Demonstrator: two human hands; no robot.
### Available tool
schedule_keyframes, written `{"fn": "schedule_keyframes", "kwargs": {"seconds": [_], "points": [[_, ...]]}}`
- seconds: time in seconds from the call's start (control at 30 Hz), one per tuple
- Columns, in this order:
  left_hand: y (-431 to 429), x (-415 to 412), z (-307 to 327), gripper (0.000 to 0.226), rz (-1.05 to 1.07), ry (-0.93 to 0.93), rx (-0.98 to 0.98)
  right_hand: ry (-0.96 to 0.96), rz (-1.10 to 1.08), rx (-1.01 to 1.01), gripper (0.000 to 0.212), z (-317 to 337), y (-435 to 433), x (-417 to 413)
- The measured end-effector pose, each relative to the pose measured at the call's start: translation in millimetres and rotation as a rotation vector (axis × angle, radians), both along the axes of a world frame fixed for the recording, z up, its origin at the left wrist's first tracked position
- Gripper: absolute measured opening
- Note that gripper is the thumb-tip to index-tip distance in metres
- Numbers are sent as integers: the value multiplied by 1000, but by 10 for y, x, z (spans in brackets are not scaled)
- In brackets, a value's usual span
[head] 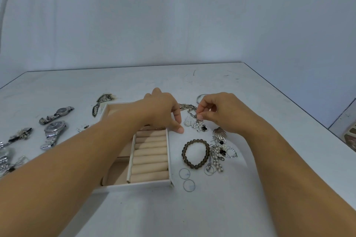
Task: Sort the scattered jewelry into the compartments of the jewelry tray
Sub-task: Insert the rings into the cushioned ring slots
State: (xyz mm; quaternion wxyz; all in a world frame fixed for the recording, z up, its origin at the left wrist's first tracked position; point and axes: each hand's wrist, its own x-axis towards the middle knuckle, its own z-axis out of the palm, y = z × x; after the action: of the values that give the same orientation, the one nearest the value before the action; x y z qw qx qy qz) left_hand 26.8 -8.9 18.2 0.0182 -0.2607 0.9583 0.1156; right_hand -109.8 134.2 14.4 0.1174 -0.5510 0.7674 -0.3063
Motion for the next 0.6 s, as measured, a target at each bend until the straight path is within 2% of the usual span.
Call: {"fn": "schedule_keyframes", "kwargs": {"seconds": [0.17, 0.43, 0.5, 0.6], "points": [[49, -24, 5, 30, -22, -32, -33, 0, 12, -11, 8, -4, -13, 39], [38, 46, -34, 28, -110, 105, -6, 35, 12, -45, 8, -26, -22, 79], [75, 118, 3, 25, -116, 208, -11, 42, 14, -53, 8, -34, -27, 96], [134, 367, 92, 17, -122, 483, 56, 12, 26, -88, 5, -46, -41, 152]]}}
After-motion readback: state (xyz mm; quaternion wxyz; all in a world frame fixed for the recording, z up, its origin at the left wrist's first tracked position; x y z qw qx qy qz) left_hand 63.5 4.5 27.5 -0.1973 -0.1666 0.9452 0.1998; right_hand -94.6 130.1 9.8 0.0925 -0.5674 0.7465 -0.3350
